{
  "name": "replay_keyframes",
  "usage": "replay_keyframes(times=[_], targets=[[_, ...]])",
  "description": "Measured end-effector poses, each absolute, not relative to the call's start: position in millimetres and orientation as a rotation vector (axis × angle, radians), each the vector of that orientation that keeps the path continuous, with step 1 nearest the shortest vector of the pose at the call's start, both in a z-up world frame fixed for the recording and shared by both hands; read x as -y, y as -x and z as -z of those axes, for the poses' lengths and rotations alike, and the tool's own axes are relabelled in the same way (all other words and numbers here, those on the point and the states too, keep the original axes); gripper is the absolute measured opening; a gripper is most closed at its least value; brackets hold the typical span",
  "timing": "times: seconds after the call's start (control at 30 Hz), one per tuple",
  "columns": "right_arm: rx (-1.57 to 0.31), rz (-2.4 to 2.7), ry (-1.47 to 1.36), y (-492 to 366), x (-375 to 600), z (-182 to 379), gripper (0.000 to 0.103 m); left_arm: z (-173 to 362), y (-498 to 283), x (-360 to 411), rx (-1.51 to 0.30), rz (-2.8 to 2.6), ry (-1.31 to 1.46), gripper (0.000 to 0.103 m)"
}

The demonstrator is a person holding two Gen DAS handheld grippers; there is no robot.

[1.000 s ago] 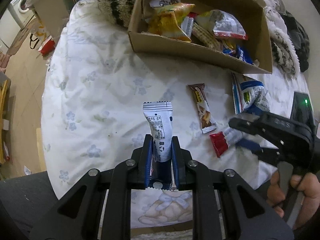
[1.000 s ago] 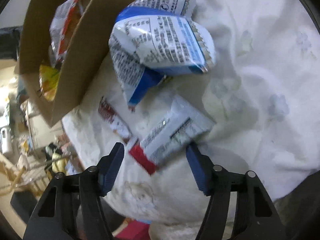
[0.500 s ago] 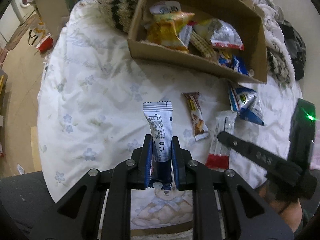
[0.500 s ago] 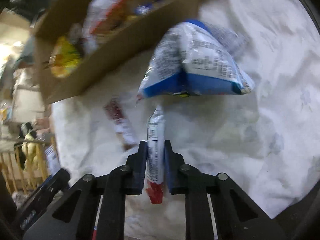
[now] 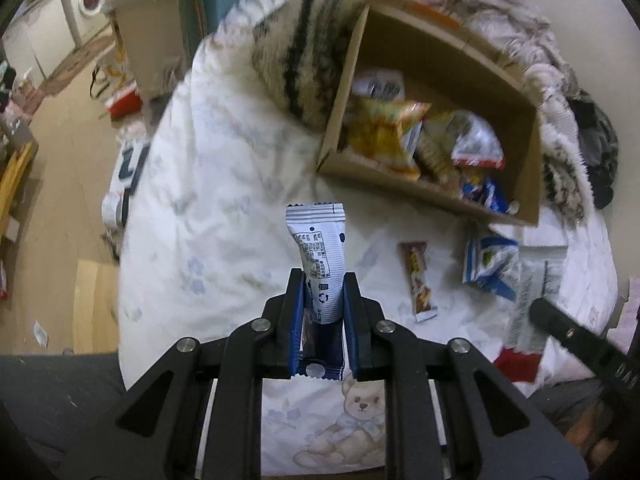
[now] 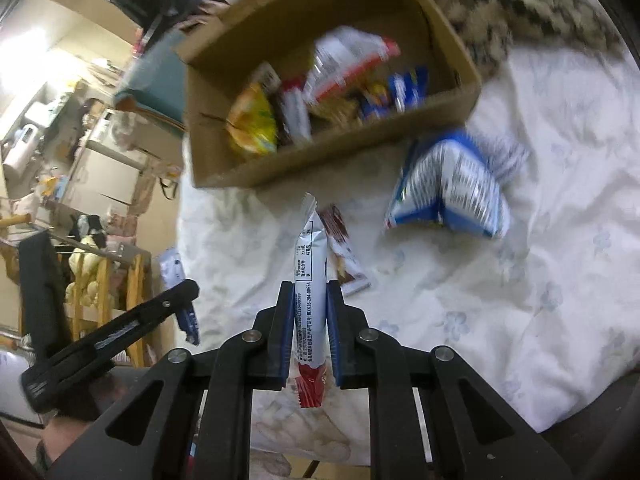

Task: Organize snacks
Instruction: 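Carry both snacks over the box and open both tools to drop them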

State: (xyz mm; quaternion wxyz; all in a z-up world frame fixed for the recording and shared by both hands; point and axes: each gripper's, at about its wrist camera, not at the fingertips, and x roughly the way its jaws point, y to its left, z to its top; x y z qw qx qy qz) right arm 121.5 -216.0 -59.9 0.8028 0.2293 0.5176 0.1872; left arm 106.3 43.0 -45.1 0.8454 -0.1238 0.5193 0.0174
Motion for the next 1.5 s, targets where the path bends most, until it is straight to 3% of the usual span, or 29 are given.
replay_keyframes(times=[0.33, 0.83, 1.07, 1.2, 1.5], targets=[[-1.016, -0.429, -0.501, -119.0, 240.2, 15.8, 0.016, -5.3, -112.0, -39.2, -1.003, 0.018, 0.248, 0.015], [-0.912, -0.526, -0.490, -200.5, 248.2, -18.4, 0.016, -47.1, -203.5, -22.8, -0.887, 0.037, 0.125, 0.015], [-0.861, -0.500, -0.450, -243.7, 261.6, -18.7, 0.016, -10.1, -245.4, -18.1, -0.951, 0.182, 0.277, 0.015], [-0.886, -0.493, -0.469, -258.9, 270.2, 9.2, 0.016, 4.7, -252.3, 0.8, -0.931, 0.172, 0.140, 0.015], [-0.998, -0.349, -0.355, -277.9, 264.6, 48.6, 0.016, 38.6, -277.1, 28.5, -1.011, 0.220, 0.153, 0.016]])
